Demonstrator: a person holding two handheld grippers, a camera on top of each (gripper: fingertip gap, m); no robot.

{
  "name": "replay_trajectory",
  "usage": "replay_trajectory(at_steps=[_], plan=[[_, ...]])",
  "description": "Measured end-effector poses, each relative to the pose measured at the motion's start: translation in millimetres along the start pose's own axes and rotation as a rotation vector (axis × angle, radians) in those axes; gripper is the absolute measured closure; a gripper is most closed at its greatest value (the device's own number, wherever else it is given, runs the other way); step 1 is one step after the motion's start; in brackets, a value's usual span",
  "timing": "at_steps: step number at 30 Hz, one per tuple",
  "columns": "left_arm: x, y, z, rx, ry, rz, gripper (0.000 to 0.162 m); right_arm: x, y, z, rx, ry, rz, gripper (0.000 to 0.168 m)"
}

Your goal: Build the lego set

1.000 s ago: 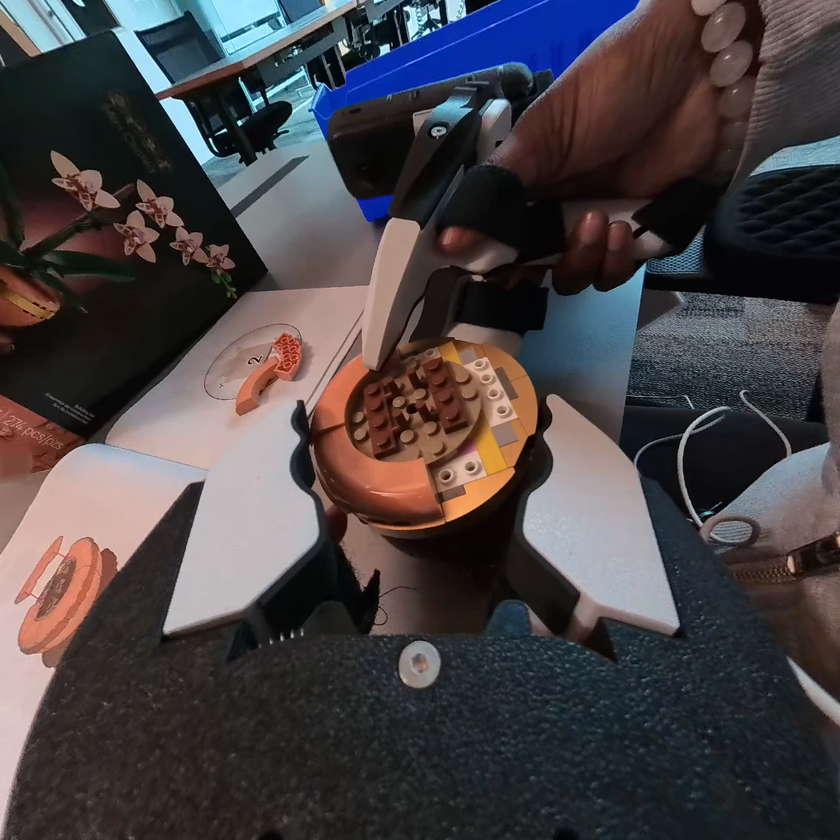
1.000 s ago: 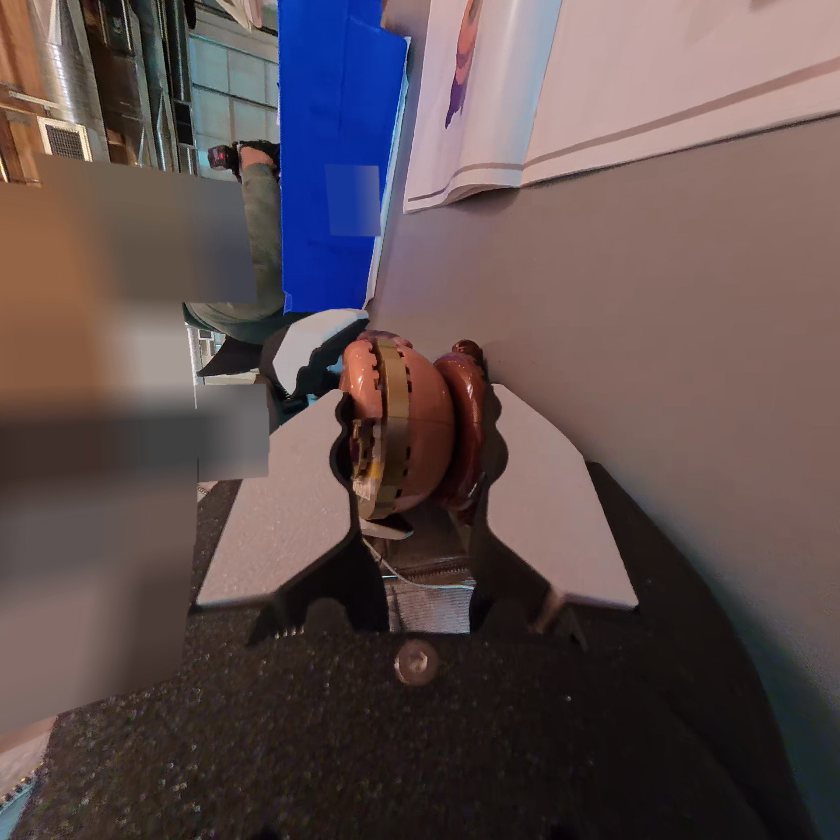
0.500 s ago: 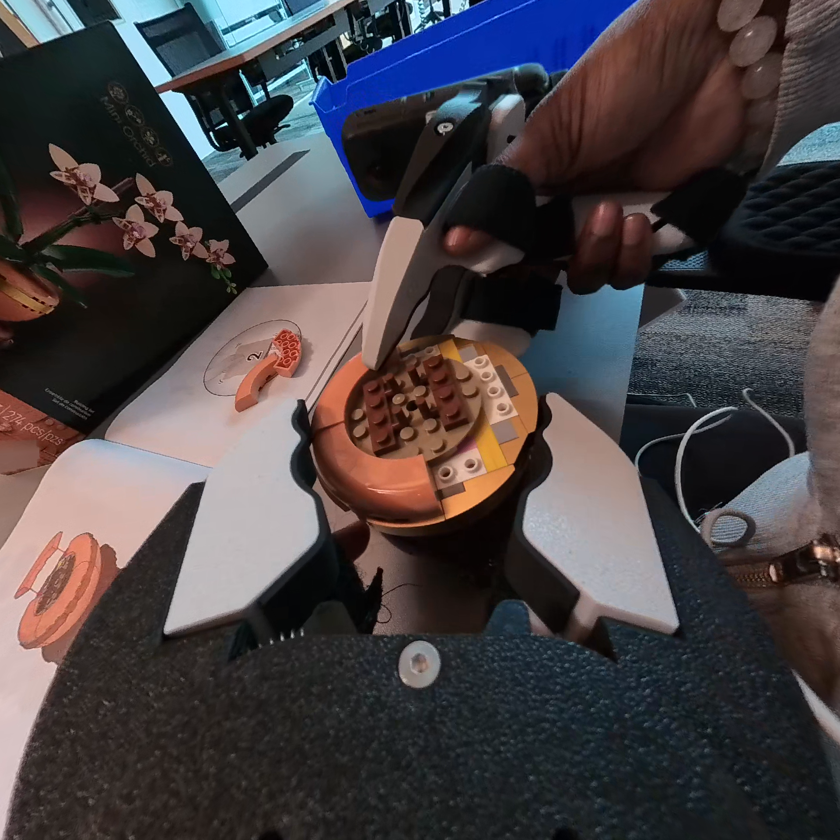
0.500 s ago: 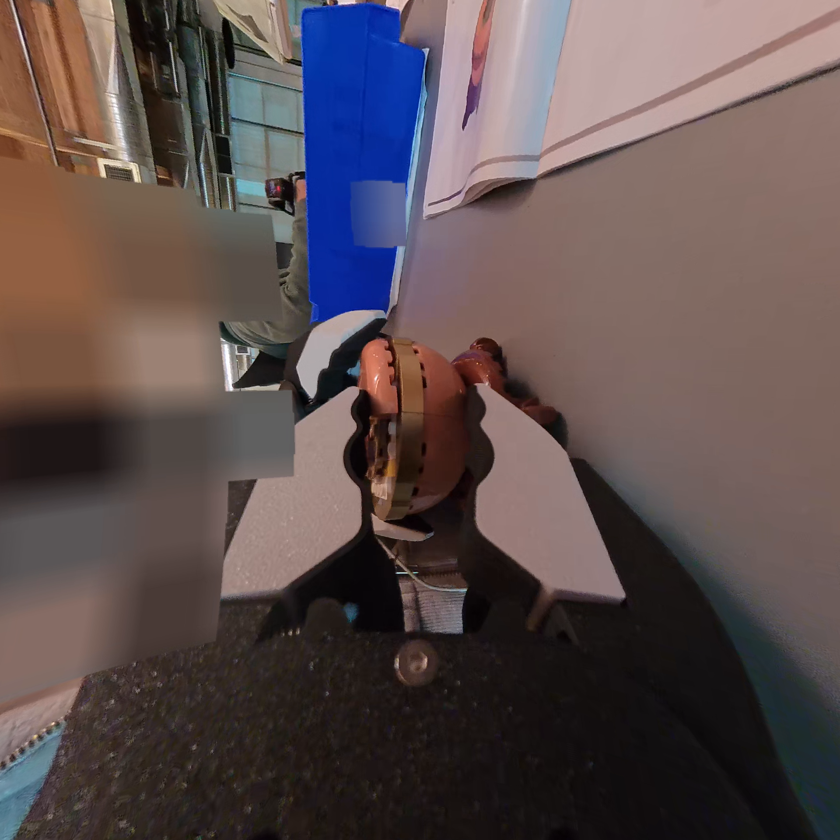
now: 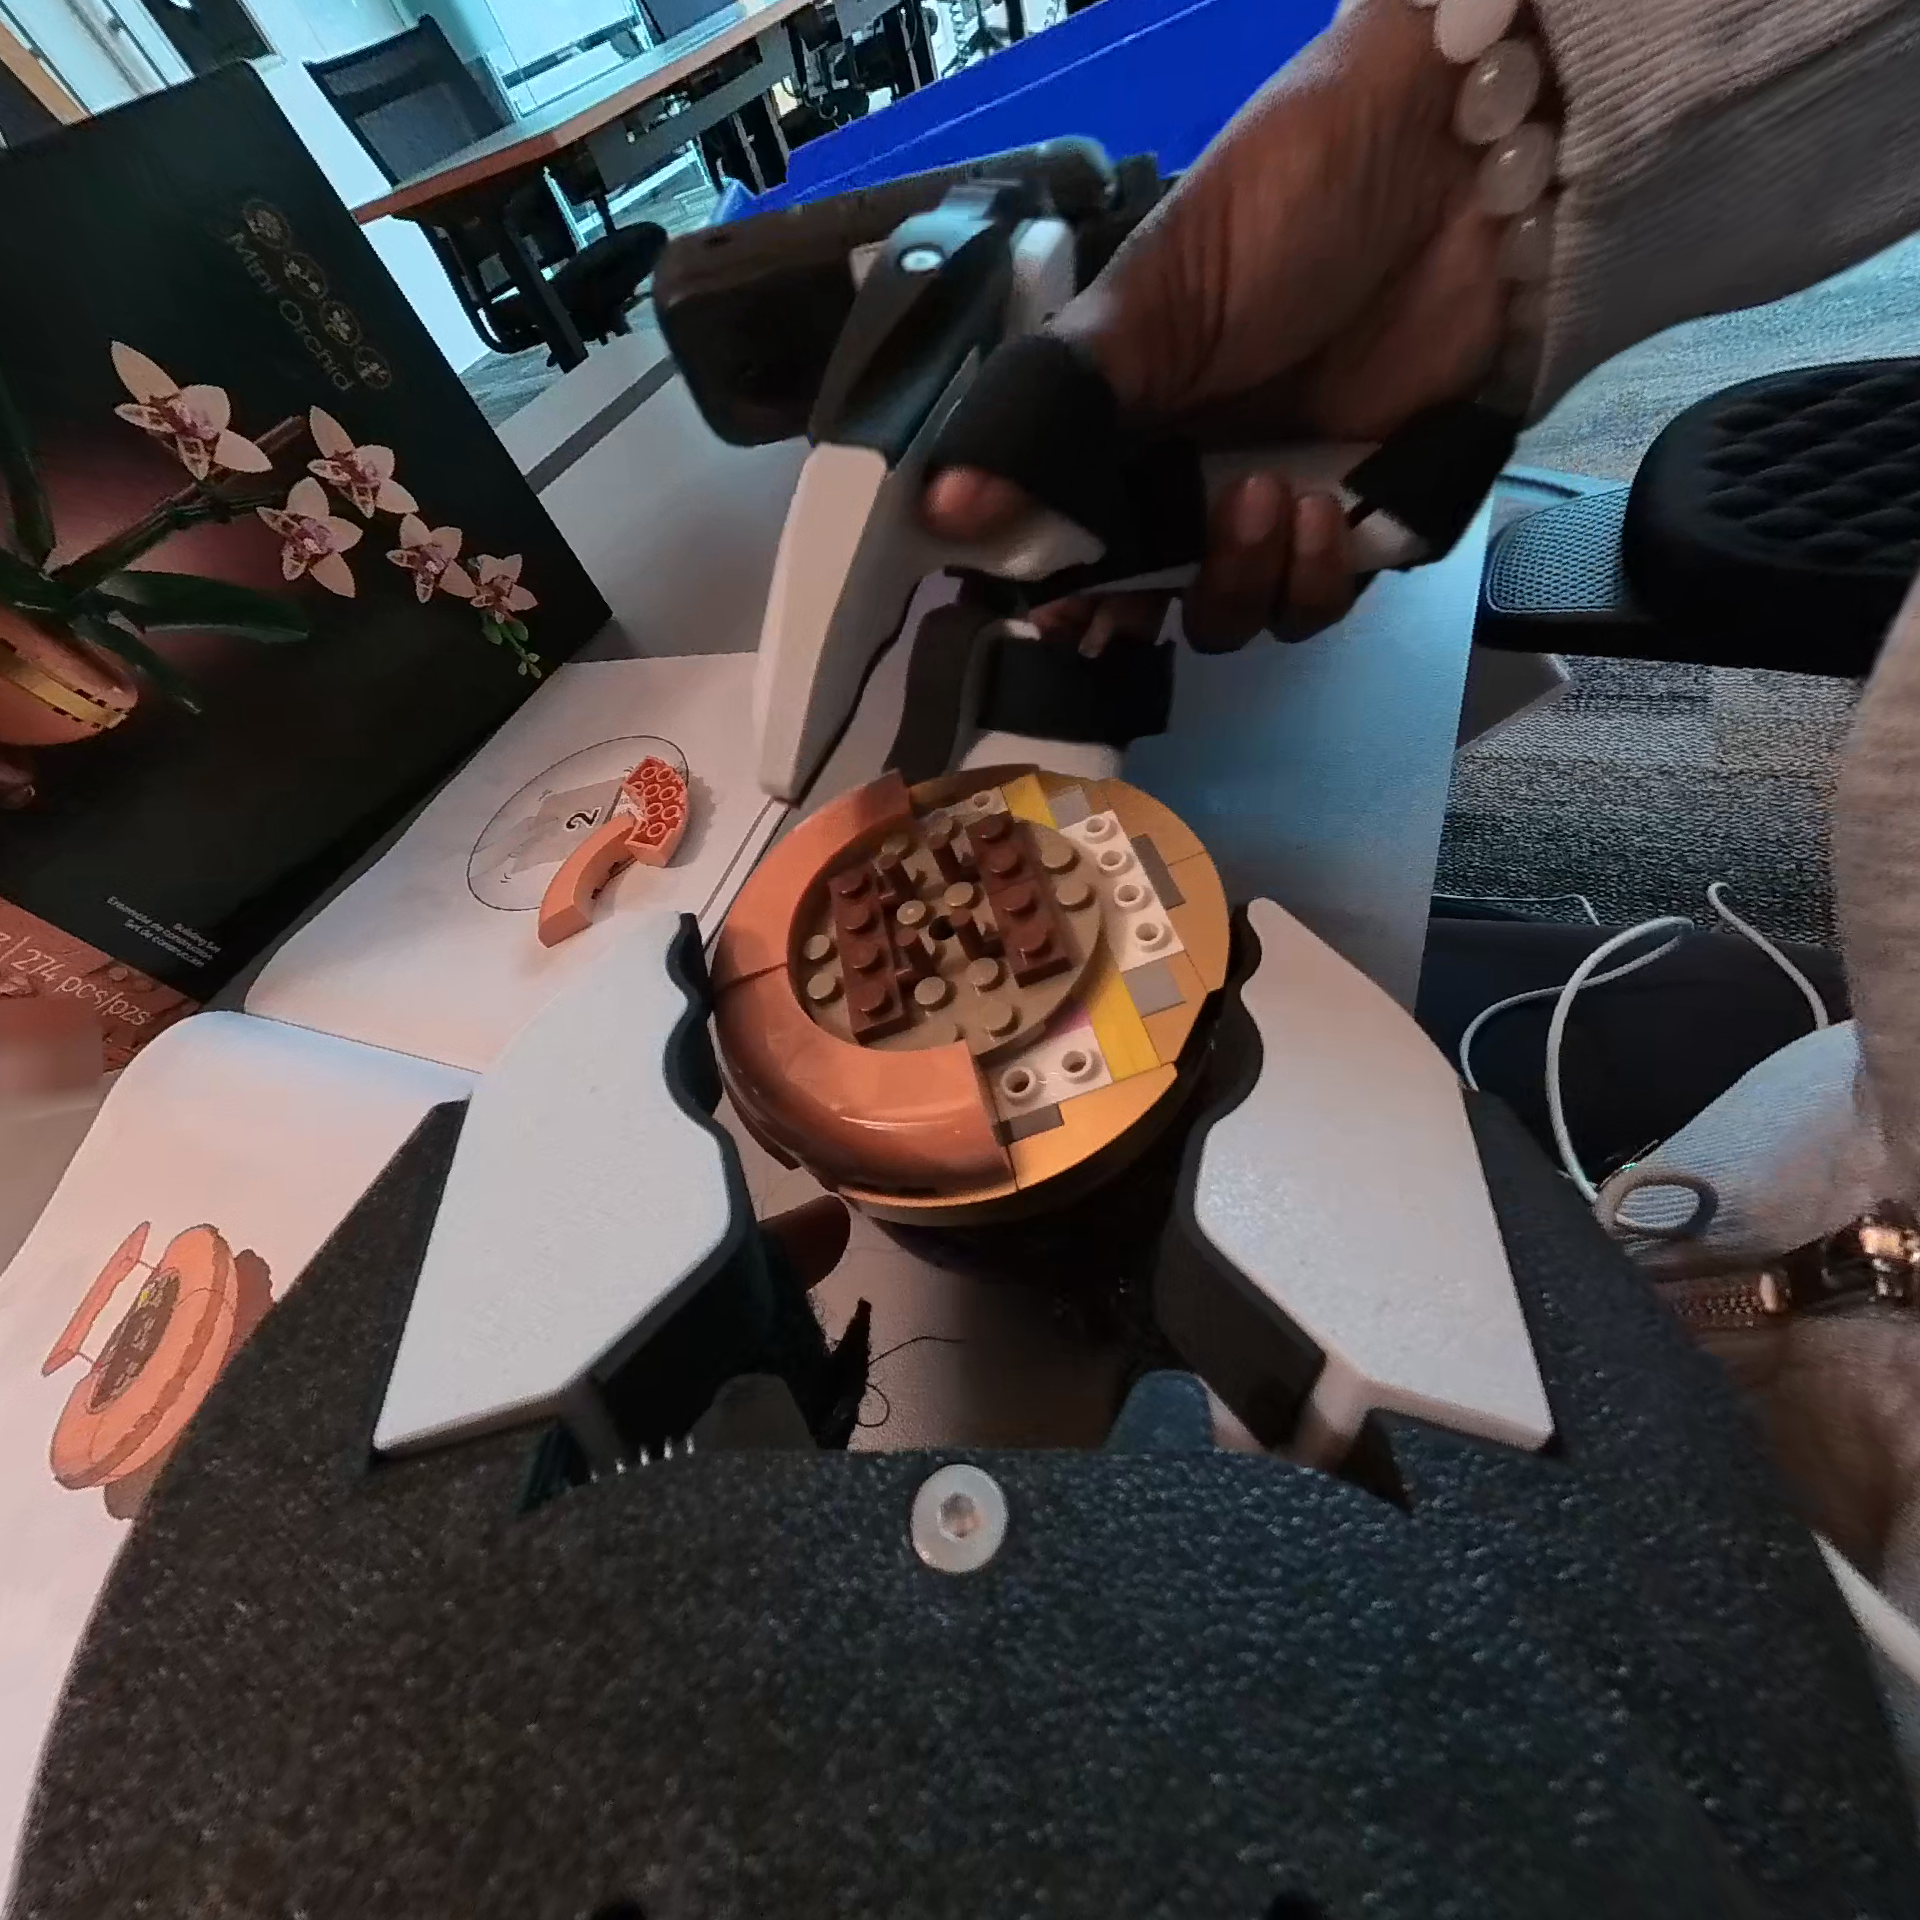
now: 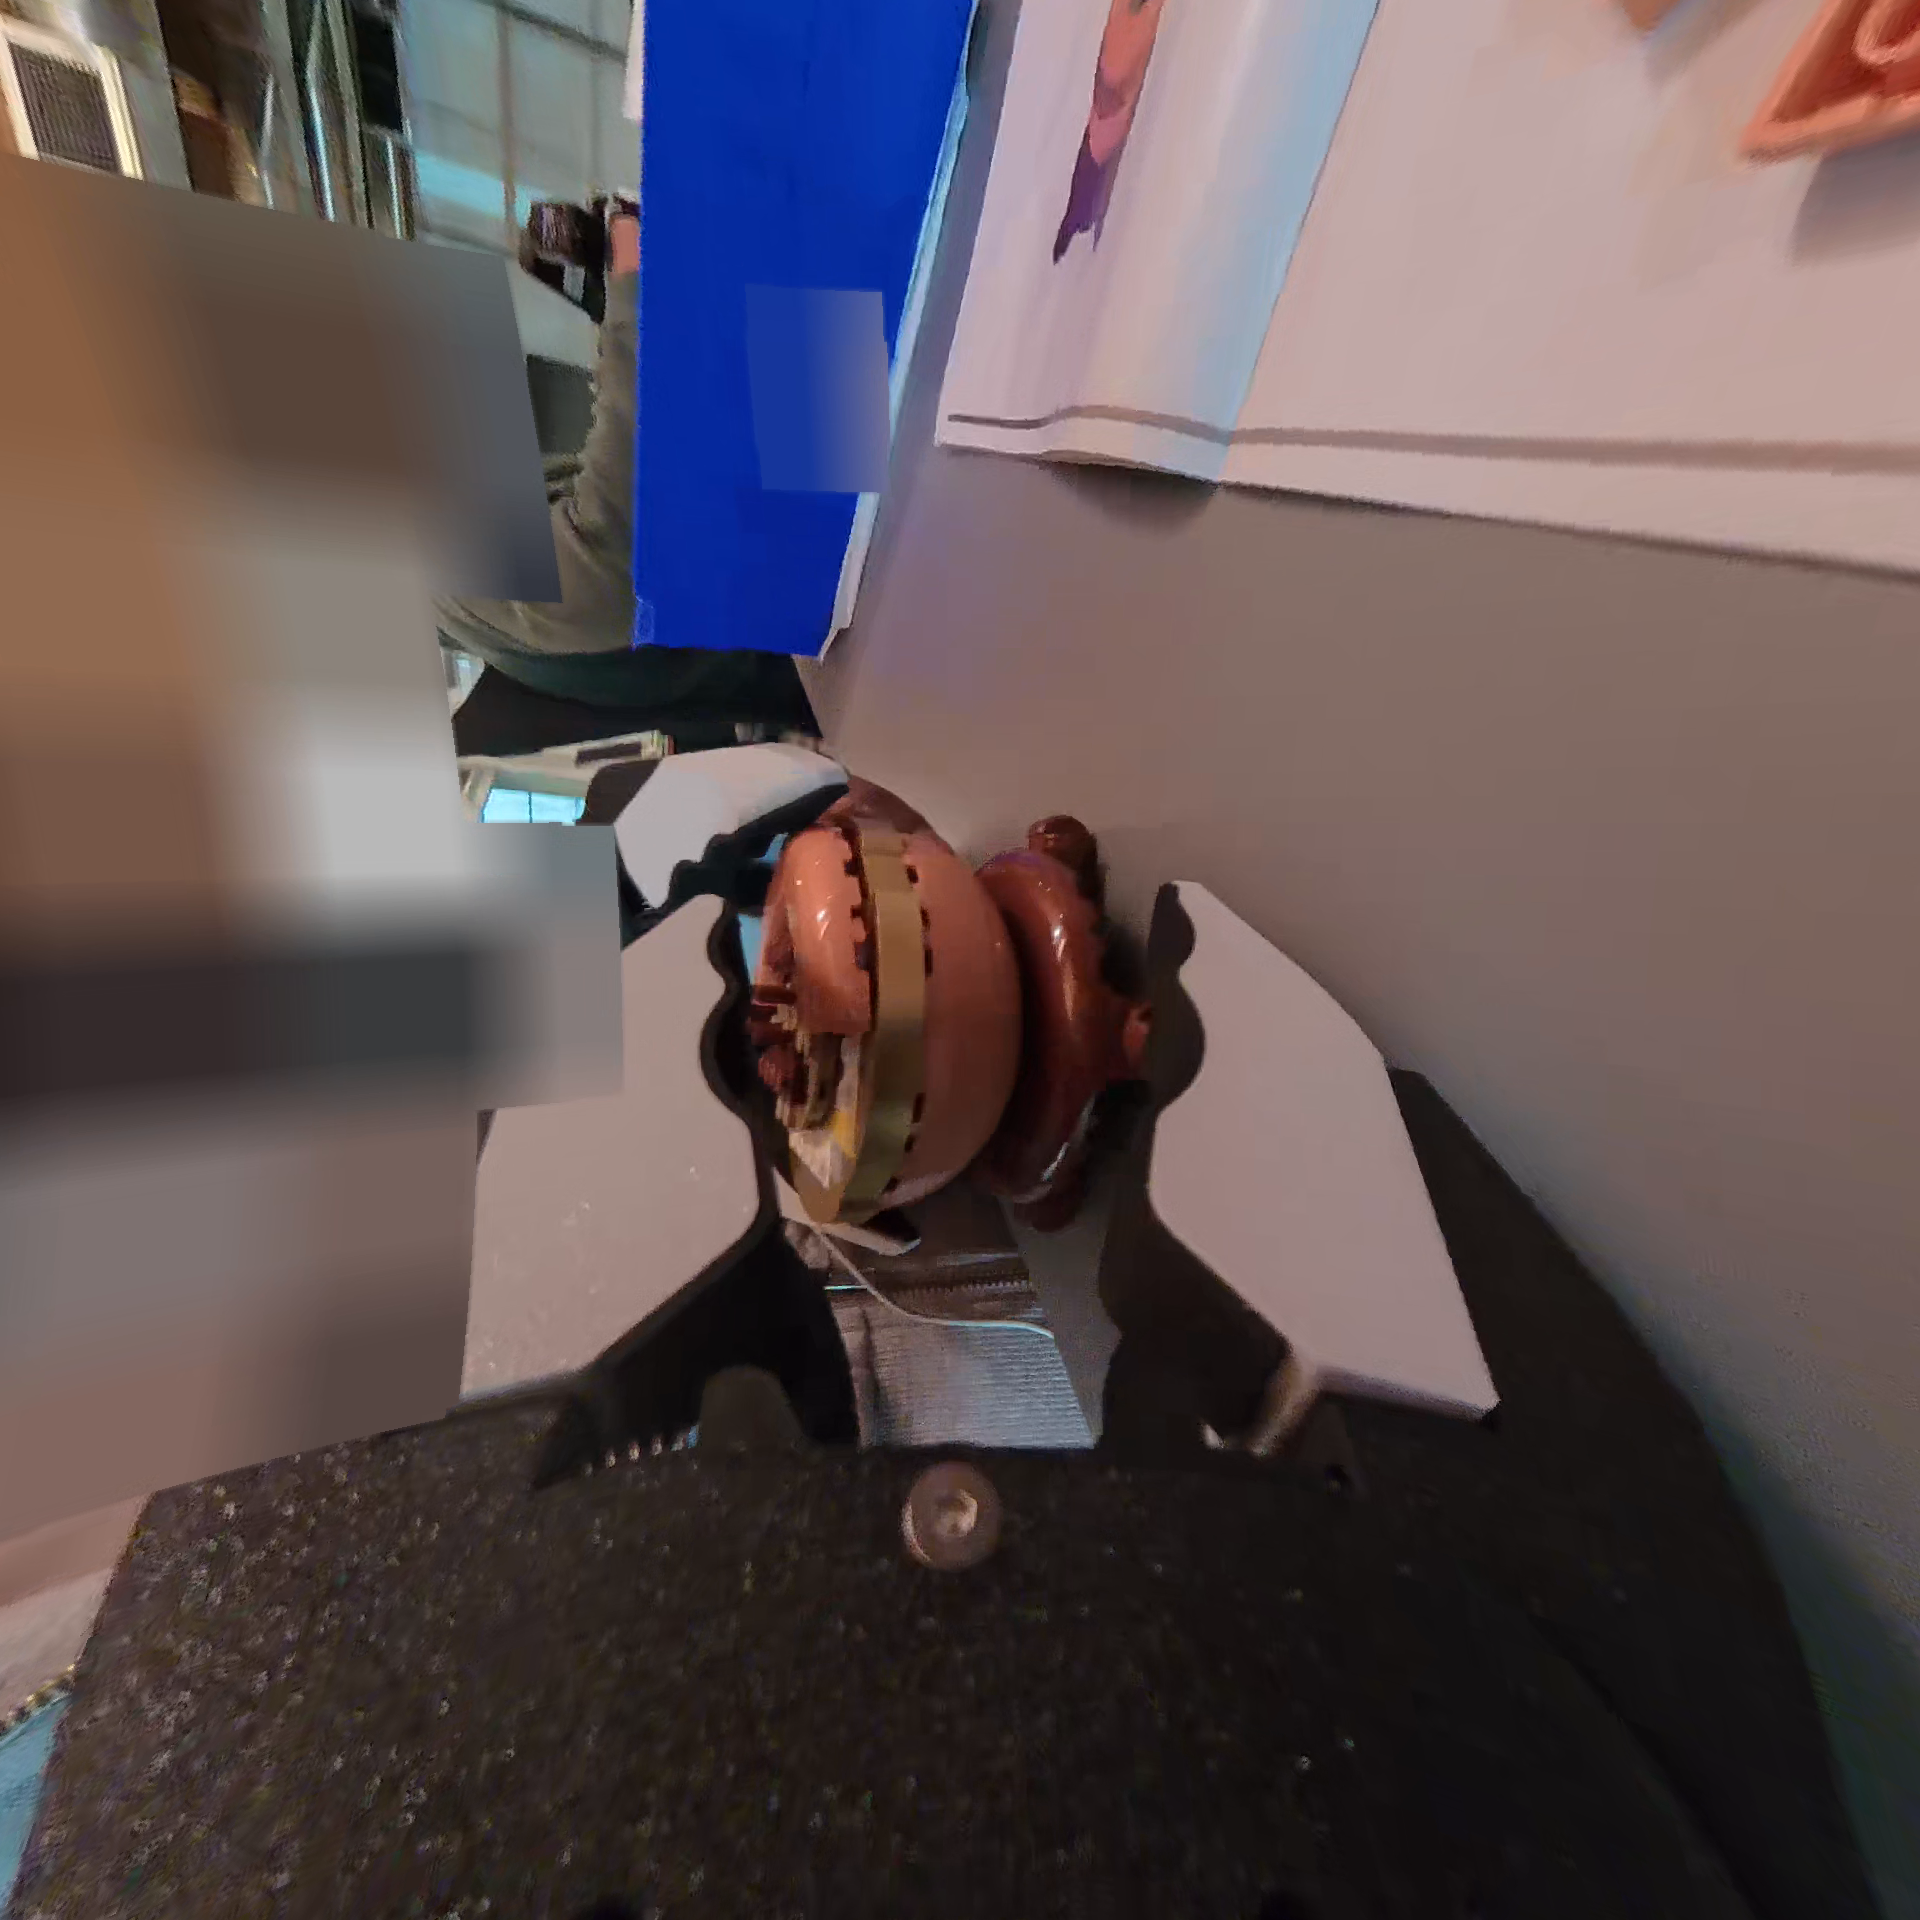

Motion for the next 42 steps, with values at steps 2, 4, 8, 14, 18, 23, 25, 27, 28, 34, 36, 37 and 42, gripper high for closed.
replay_trajectory(at_steps=[2,4,8,14,18,23,25,27,28,34,36,37,42], plan=[[-0.1,-0.2,-0.1,0.0,-0.001,0.001,0.068,5.7,2.9,2.6,-0.002,-0.013,-0.048,0.1],[-0.2,-0.2,-0.2,-0.003,-0.001,0.001,0.068,9.4,4.0,3.4,0.018,0.01,-0.066,0.105],[-0.3,-0.5,-0.7,-0.01,-0.005,-0.001,0.068,10.8,0.3,6.7,0.102,0.059,-0.044,0.106],[-0.7,-0.6,0.2,-0.002,-0.004,-0.001,0.068,10.7,-3.3,6.1,0.12,0.062,-0.001,0.108],[-0.7,-0.5,0.4,-0.006,-0.002,-0.006,0.068,10.7,-4.8,5.7,0.118,0.063,0.021,0.11],[-1.0,-0.4,0.7,-0.002,-0.002,-0.004,0.068,11.3,-6.5,4.2,0.087,0.085,0.057,0.116],[-1.3,-0.5,0.5,-0.003,-0.004,-0.005,0.068,11.6,-6.9,0.0,0.046,0.092,0.069,0.126],[-1.6,-0.4,0.7,0.0,-0.003,-0.003,0.068,11.7,-7.6,0.5,0.04,0.093,0.073,0.125],[-1.7,-0.4,1.0,0.003,-0.003,-0.002,0.068,11.5,-8.0,2.1,0.043,0.091,0.073,0.121],[-3.3,-0.1,1.2,0.025,0.002,0.011,0.068,9.5,-4.1,-1.1,-0.094,0.077,0.065,0.109],[-3.6,0.0,1.7,0.033,0.005,0.013,0.068,4.0,-5.0,-2.5,-0.093,0.111,0.103,0.108],[-3.8,0.0,1.7,0.034,0.006,0.013,0.068,1.0,-7.7,0.4,-0.087,0.096,0.104,0.11],[-4.1,0.2,2.3,0.042,0.009,0.017,0.069,-0.4,-16.3,7.0,0.02,0.14,0.124,0.118]])
Point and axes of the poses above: each gripper's, where its closed fingertips meet, x out along the fingers, y out of its top, z = x × y across the jaws, the point moved 8 cm from there along -x, back along the fingers, and after that the axes turned 7 degrees about y, right-handed, at the moved point
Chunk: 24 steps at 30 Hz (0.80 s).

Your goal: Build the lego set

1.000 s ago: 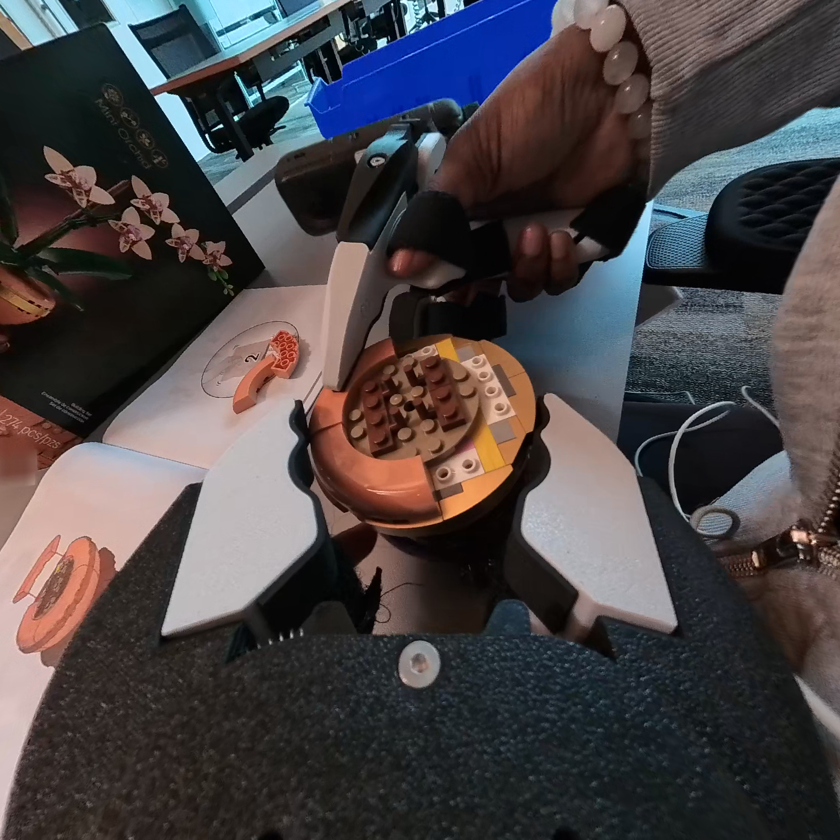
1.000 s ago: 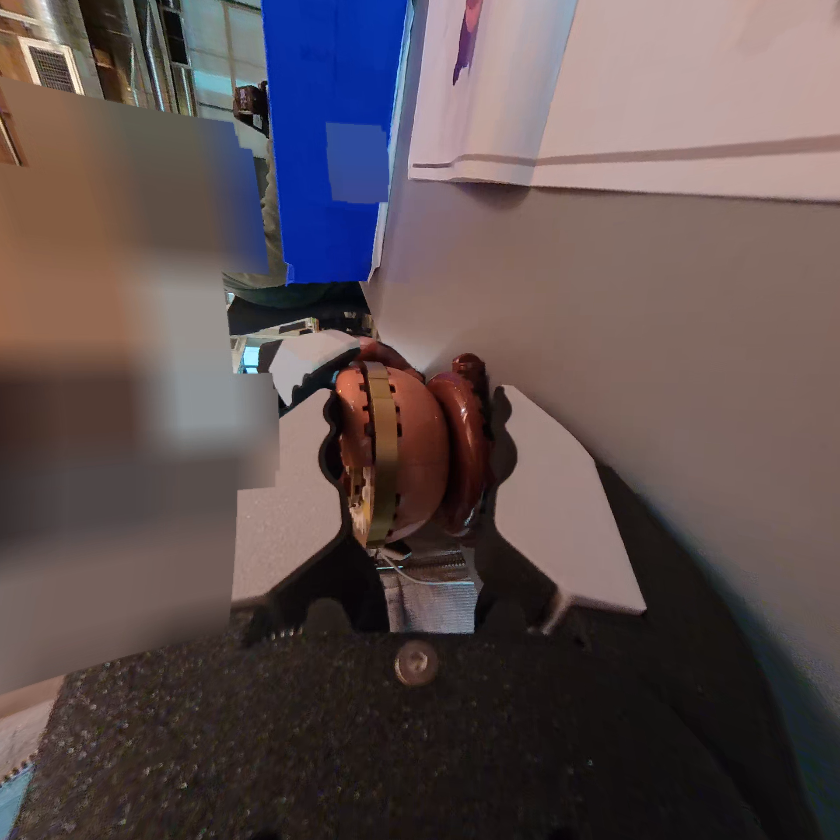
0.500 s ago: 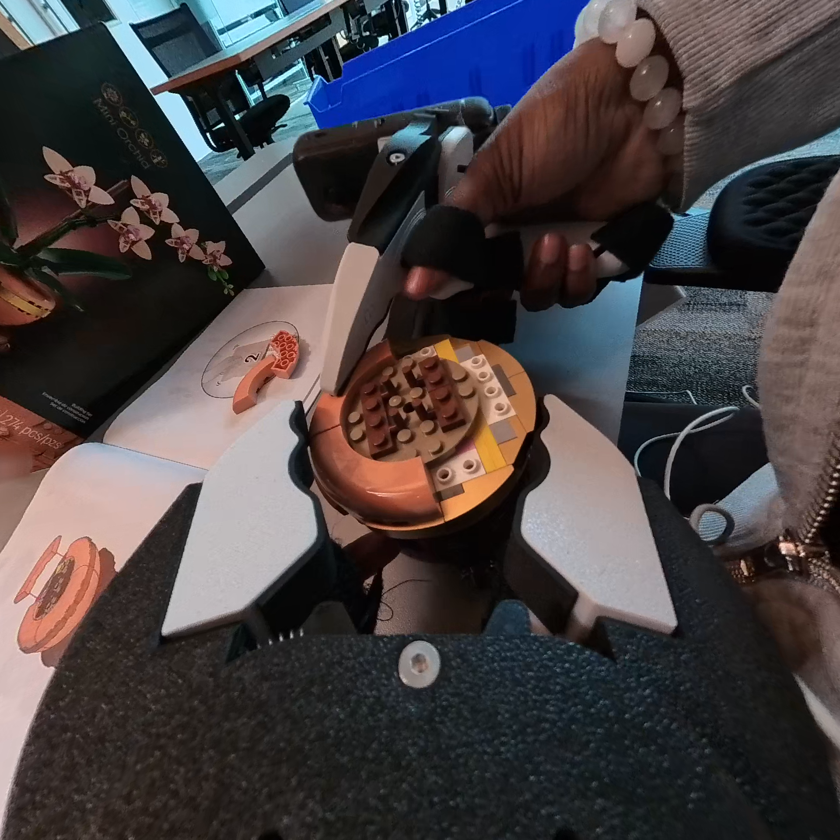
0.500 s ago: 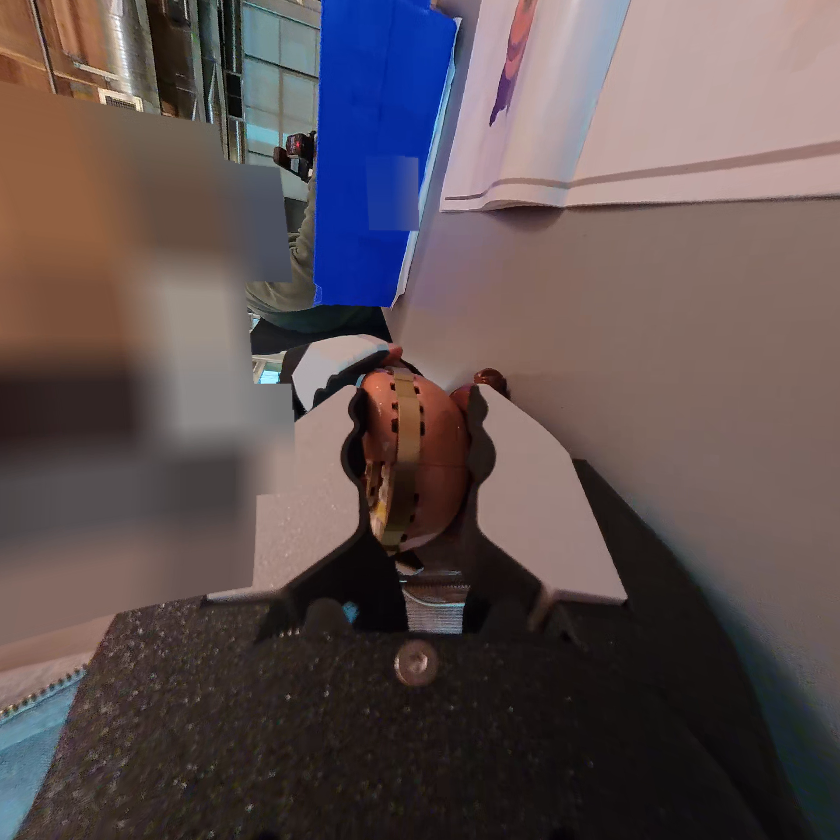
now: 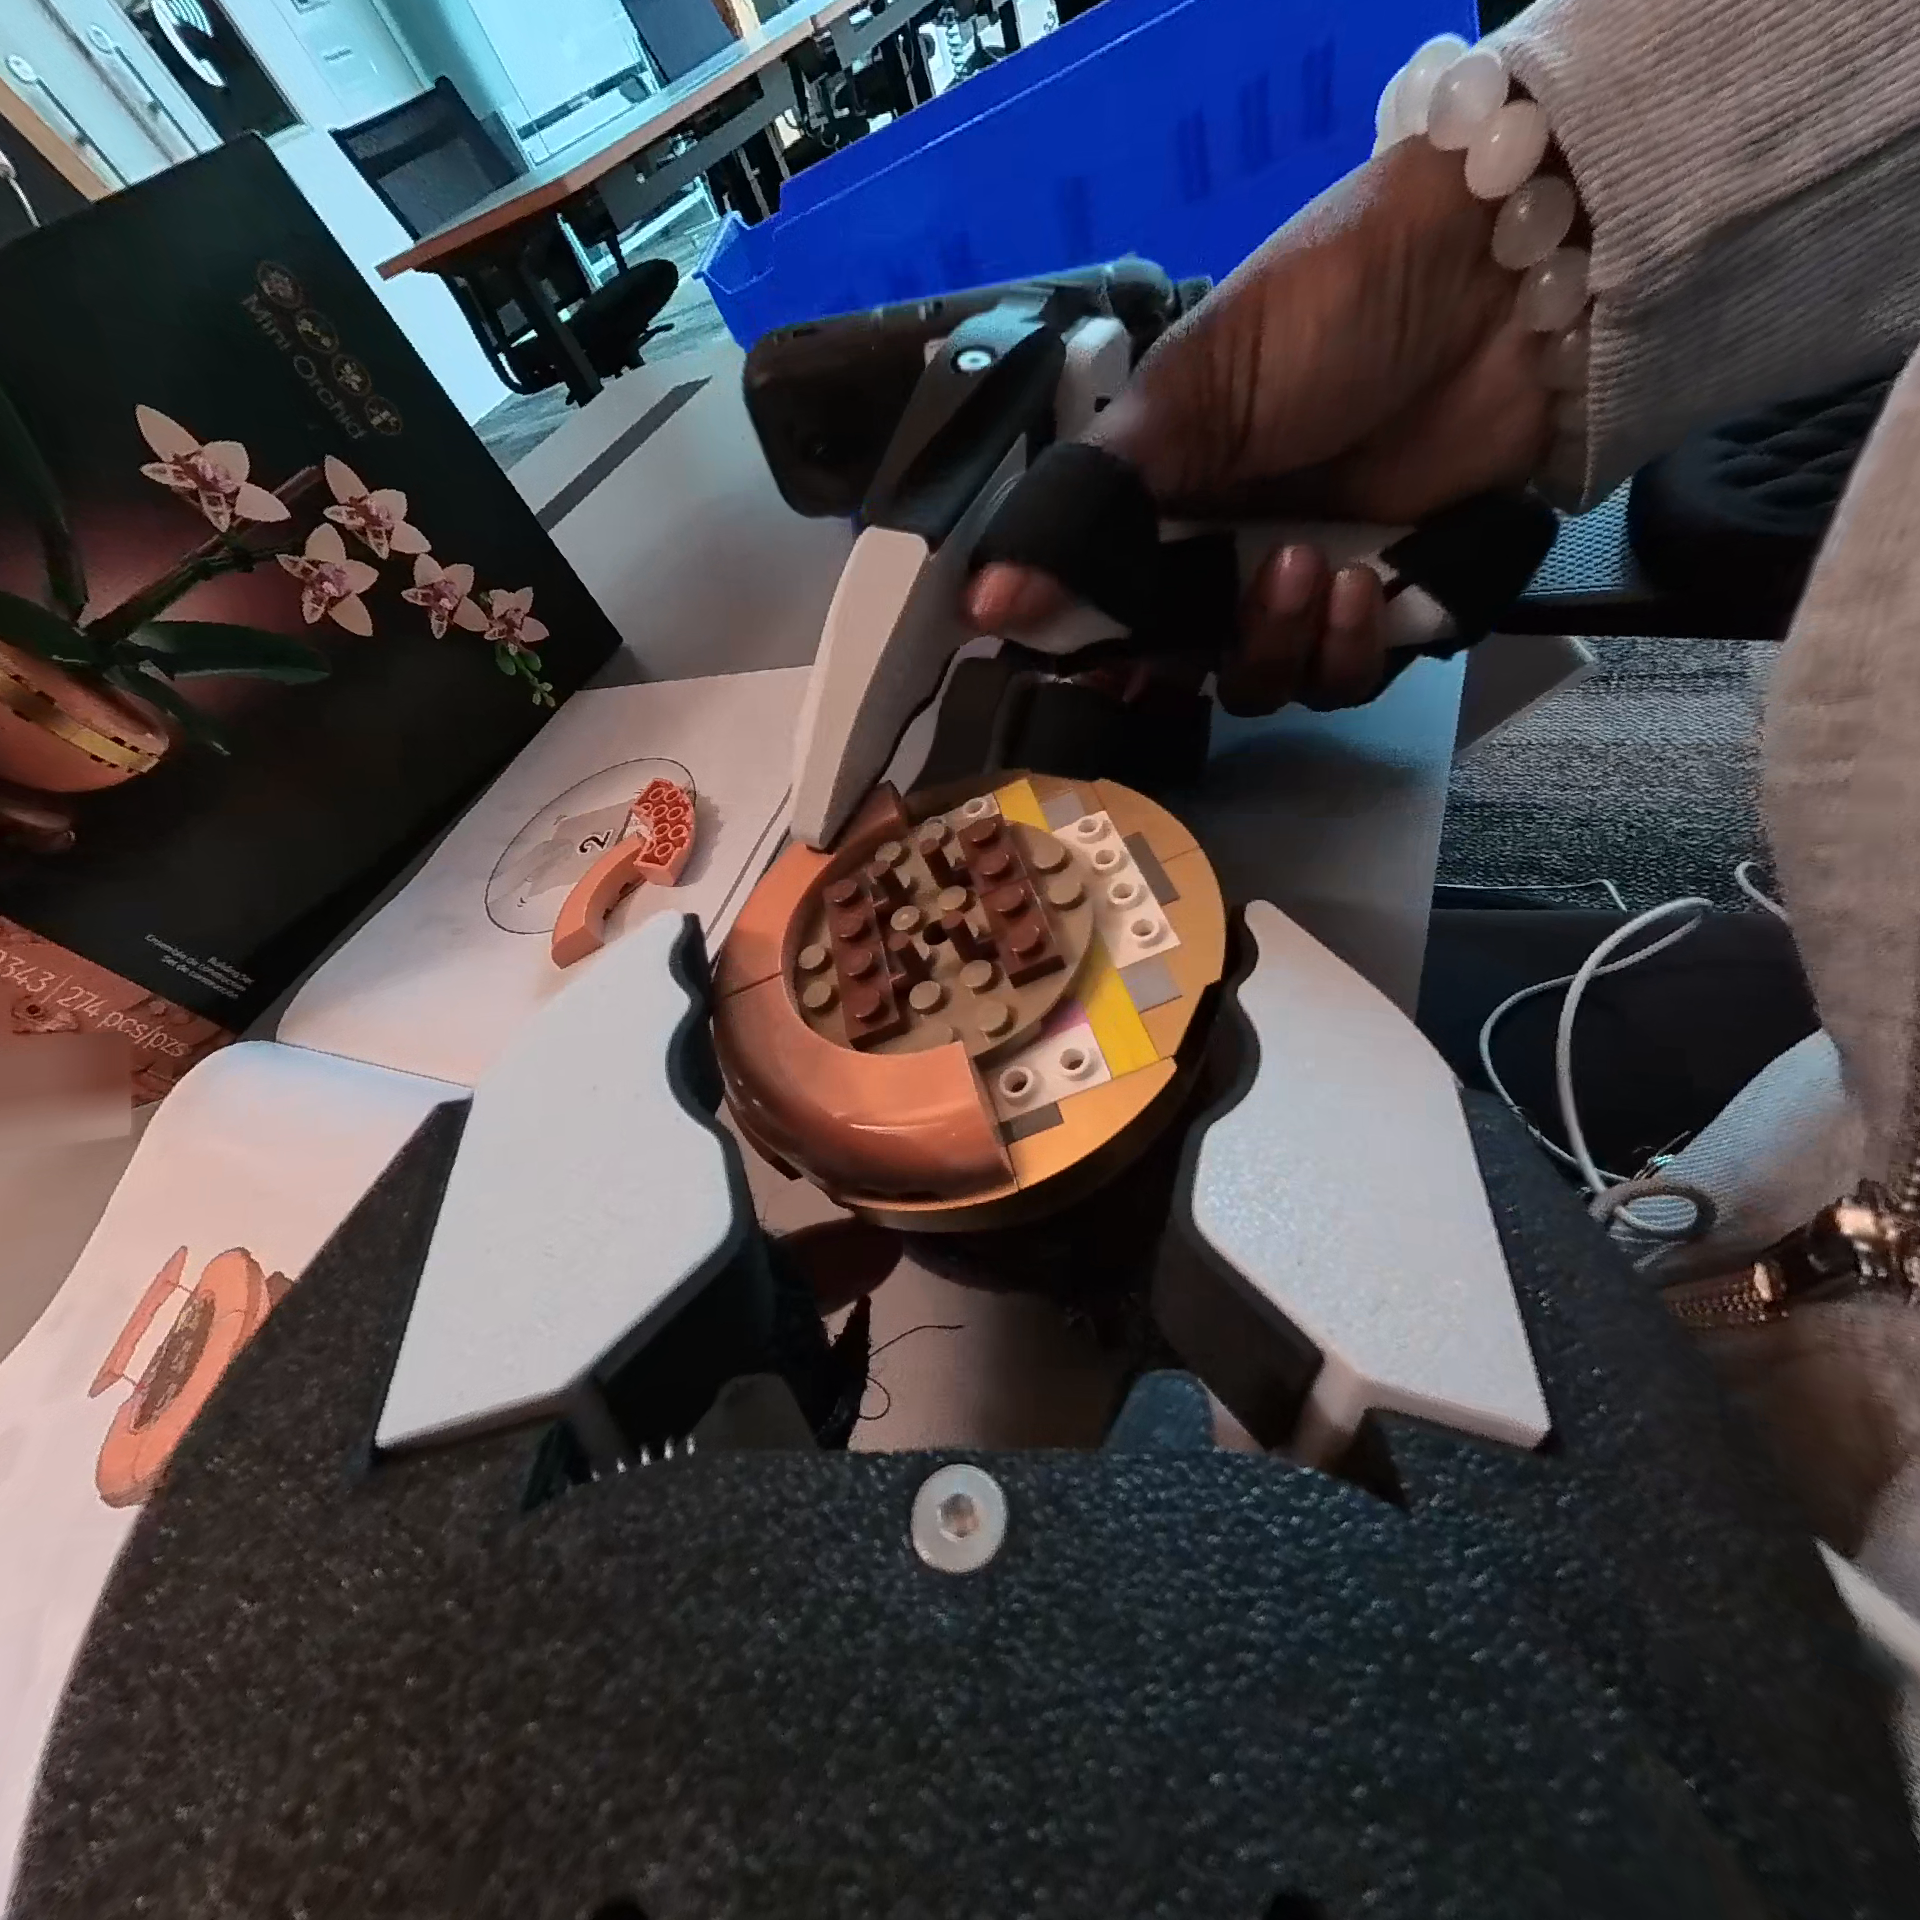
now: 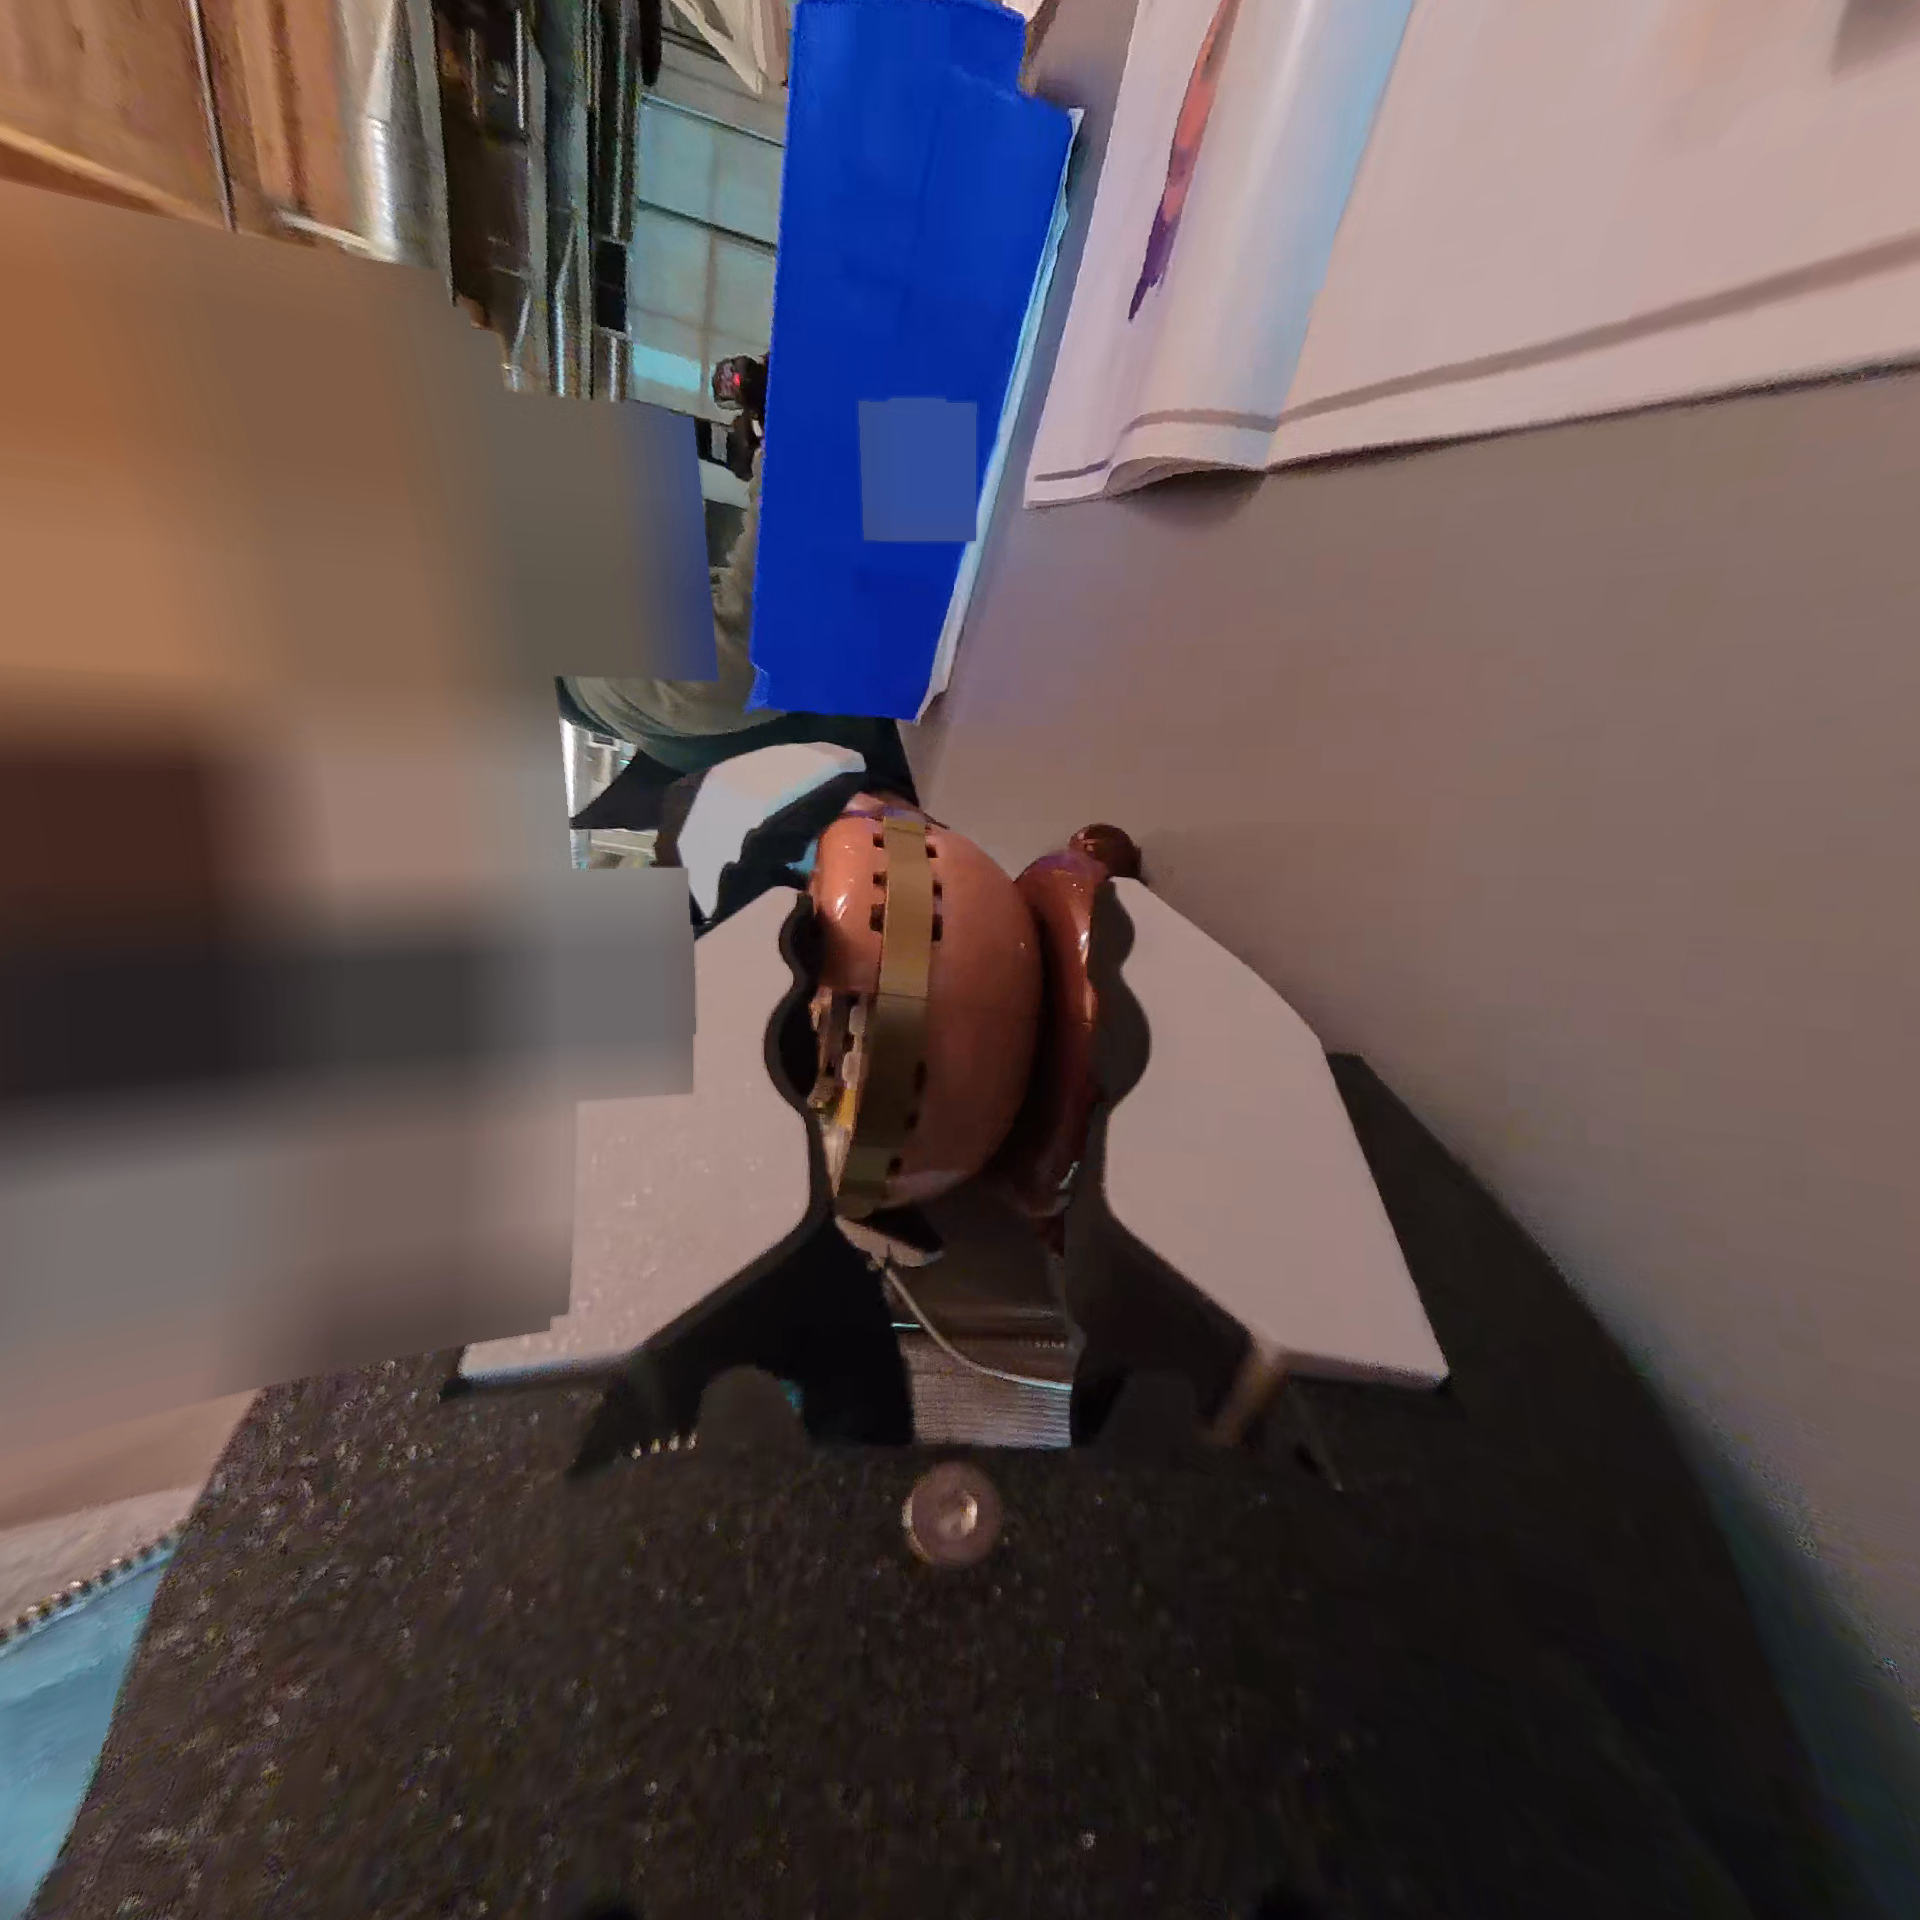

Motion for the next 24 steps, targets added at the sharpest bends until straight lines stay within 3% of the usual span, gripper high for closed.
replay_trajectory(at_steps=[7,13,16,19,24], plan=[[0.1,0.2,-0.5,-0.006,-0.003,-0.003,0.07,1.3,-4.1,0.4,0.058,0.087,0.04,0.131],[0.0,0.4,-0.7,-0.005,-0.005,-0.003,0.07,1.3,-2.8,-3.5,-0.02,0.05,0.037,0.135],[0.0,0.8,-1.3,-0.01,-0.008,-0.004,0.069,1.9,7.7,-12.2,-0.115,-0.031,-0.061,0.138],[0.1,1.0,-1.5,-0.009,-0.007,-0.008,0.069,11.5,17.6,-12.6,-0.144,-0.081,-0.176,0.111],[0.4,1.3,-1.5,-0.007,-0.003,-0.012,0.068,24.1,14.9,2.2,0.0,-0.047,-0.268,0.107]])
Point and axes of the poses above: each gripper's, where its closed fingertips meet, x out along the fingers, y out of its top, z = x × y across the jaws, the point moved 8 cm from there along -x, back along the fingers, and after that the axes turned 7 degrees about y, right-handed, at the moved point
